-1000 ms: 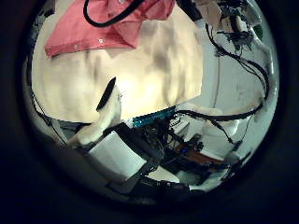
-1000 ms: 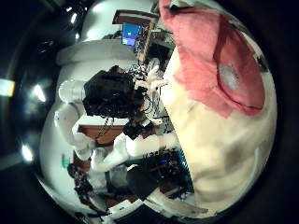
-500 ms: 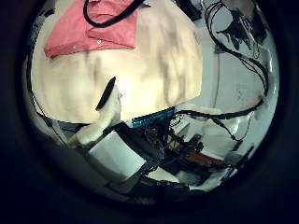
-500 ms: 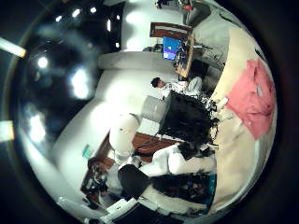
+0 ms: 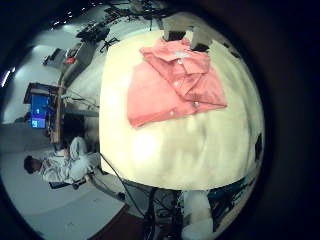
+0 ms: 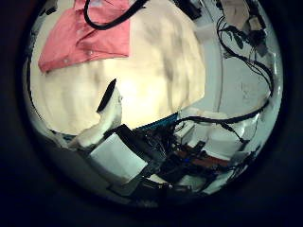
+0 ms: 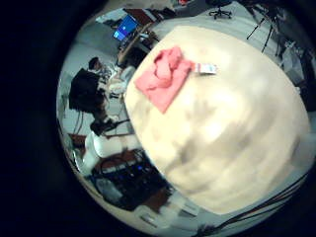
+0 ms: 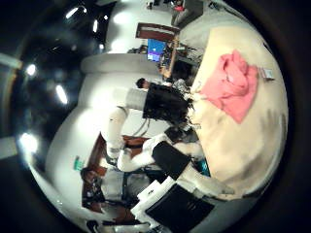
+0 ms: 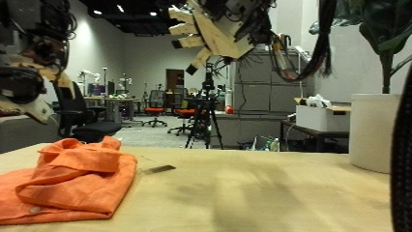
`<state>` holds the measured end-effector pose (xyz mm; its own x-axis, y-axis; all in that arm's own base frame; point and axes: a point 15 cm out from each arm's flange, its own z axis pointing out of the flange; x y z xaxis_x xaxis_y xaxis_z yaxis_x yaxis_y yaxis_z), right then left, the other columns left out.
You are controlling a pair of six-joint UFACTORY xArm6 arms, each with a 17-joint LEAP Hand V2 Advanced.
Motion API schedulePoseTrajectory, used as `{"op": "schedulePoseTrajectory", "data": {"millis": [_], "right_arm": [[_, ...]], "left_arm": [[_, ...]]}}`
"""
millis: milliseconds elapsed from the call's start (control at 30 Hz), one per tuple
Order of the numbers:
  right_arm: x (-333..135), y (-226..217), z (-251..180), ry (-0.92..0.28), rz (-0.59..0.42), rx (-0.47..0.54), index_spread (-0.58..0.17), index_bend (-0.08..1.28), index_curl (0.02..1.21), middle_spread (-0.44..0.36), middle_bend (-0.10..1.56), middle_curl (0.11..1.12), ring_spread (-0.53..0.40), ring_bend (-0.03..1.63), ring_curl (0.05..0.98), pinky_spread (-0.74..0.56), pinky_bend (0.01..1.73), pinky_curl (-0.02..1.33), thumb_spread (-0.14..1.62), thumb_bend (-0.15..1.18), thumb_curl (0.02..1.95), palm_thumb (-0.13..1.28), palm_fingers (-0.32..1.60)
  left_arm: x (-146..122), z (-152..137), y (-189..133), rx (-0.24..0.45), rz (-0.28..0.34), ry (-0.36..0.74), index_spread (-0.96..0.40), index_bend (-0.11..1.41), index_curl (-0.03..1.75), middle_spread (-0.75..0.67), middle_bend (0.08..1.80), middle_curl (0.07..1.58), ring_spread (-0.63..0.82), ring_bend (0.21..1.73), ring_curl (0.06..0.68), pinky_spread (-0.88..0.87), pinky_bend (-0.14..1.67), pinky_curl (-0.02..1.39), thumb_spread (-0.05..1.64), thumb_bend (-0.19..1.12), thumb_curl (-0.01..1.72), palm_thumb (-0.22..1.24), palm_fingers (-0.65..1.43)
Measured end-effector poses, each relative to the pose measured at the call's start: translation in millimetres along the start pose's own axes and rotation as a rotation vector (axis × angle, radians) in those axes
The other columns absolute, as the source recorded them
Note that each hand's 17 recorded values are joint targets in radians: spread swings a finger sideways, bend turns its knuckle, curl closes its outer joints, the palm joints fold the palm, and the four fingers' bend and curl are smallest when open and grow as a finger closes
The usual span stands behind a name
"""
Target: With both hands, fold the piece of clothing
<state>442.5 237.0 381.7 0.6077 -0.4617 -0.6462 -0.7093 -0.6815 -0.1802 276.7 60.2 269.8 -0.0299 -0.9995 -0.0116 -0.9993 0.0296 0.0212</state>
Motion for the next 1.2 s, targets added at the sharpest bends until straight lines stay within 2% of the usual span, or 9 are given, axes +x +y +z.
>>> {"op": "schedulePoseTrajectory", "data": {"millis": [133, 233, 400, 467, 567, 600, 667, 767, 1200], "right_arm": [[16.9, 26.3, -23.0, 0.150, 0.017, -0.052, -0.431, 0.20, 0.36, -0.012, 0.19, 0.31, 0.191, 0.41, 0.160, 0.50, 0.49, 0.23, 1.11, -0.01, 0.37, 0.56, 0.23], [18.7, 46.4, -46.7, 0.268, 0.019, -0.078, -0.425, 0.20, 0.36, 0.006, 0.18, 0.31, 0.199, 0.39, 0.160, 0.49, 0.47, 0.23, 1.11, -0.02, 0.37, 0.56, 0.22], [21.8, 81.5, -59.4, 0.322, 0.061, -0.093, -0.415, 0.19, 0.35, 0.011, 0.17, 0.29, 0.208, 0.36, 0.164, 0.48, 0.46, 0.23, 1.12, -0.02, 0.37, 0.56, 0.20], [23.0, 95.9, -60.4, 0.335, 0.074, -0.098, -0.414, 0.19, 0.35, -0.006, 0.17, 0.29, 0.210, 0.35, 0.167, 0.48, 0.45, 0.23, 1.12, -0.02, 0.37, 0.56, 0.20], [23.1, 108.3, -65.7, 0.366, 0.083, -0.104, -0.414, 0.19, 0.35, -0.014, 0.17, 0.29, 0.211, 0.35, 0.171, 0.48, 0.45, 0.24, 1.13, -0.02, 0.36, 0.55, 0.20], [21.5, 111.3, -66.1, 0.371, 0.083, -0.106, -0.414, 0.19, 0.35, -0.008, 0.17, 0.28, 0.211, 0.35, 0.173, 0.48, 0.45, 0.24, 1.13, -0.02, 0.36, 0.55, 0.20], [20.2, 118.1, -63.4, 0.371, 0.088, -0.113, -0.412, 0.19, 0.35, -0.005, 0.17, 0.28, 0.217, 0.35, 0.177, 0.48, 0.45, 0.24, 1.13, -0.02, 0.36, 0.55, 0.20], [21.5, 125.6, -56.6, 0.363, 0.098, -0.125, -0.411, 0.19, 0.35, -0.018, 0.17, 0.28, 0.220, 0.34, 0.182, 0.48, 0.44, 0.24, 1.13, -0.02, 0.36, 0.54, 0.20], [16.8, 129.2, -61.5, 0.371, 0.092, -0.117, -0.413, 0.18, 0.34, -0.032, 0.18, 0.28, 0.225, 0.32, 0.198, 0.48, 0.42, 0.25, 1.14, -0.02, 0.36, 0.53, 0.23]], "left_arm": [[6.0, 14.6, -20.2, -0.042, 0.016, -0.028, -0.01, 0.20, 0.40, 0.11, 0.17, 0.30, 0.32, 0.47, 0.175, 0.32, 0.26, 0.30, 1.05, -0.02, 0.37, 0.58, 0.14], [-0.7, 26.3, -36.8, -0.075, 0.010, -0.065, 0.00, 0.23, 0.42, 0.12, 0.16, 0.29, 0.34, 0.45, 0.173, 0.34, 0.25, 0.30, 1.06, -0.02, 0.37, 0.59, 0.15], [-13.2, 46.2, -60.9, -0.108, -0.006, -0.111, 0.05, 0.40, 0.48, 0.10, 0.20, 0.31, 0.31, 0.38, 0.162, 0.33, 0.15, 0.27, 1.07, -0.02, 0.36, 0.58, 0.24], [-14.3, 51.9, -66.7, -0.119, -0.007, -0.112, 0.10, 0.39, 0.48, 0.05, 0.33, 0.35, 0.27, 0.36, 0.158, 0.33, 0.13, 0.25, 1.07, -0.03, 0.36, 0.57, 0.29], [-15.4, 61.3, -74.3, -0.144, -0.016, -0.111, 0.15, 0.10, 0.39, -0.05, 0.66, 0.45, 0.25, 0.34, 0.165, 0.32, 0.16, 0.24, 1.07, -0.03, 0.36, 0.56, 0.24], [-15.5, 64.6, -74.5, -0.154, -0.019, -0.112, 0.14, 0.14, 0.39, -0.03, 0.51, 0.42, 0.27, 0.38, 0.182, 0.32, 0.22, 0.26, 1.07, -0.03, 0.36, 0.55, 0.16], [-15.5, 69.4, -74.4, -0.169, -0.022, -0.115, 0.13, 0.17, 0.38, 0.13, 0.28, 0.38, 0.29, 0.47, 0.210, 0.32, 0.32, 0.29, 1.07, -0.02, 0.36, 0.55, 0.07], [-11.0, 76.3, -78.9, -0.186, -0.014, -0.115, 0.09, 0.17, 0.37, 0.19, 0.19, 0.32, 0.31, 0.51, 0.211, 0.29, 0.35, 0.29, 1.07, -0.02, 0.36, 0.55, 0.13], [16.4, 104.2, -71.1, -0.303, 0.019, -0.122, 0.06, 0.15, 0.32, 0.16, 0.21, 0.34, 0.28, 0.60, 0.225, 0.17, 0.40, 0.31, 1.07, -0.02, 0.36, 0.54, 0.24]]}}
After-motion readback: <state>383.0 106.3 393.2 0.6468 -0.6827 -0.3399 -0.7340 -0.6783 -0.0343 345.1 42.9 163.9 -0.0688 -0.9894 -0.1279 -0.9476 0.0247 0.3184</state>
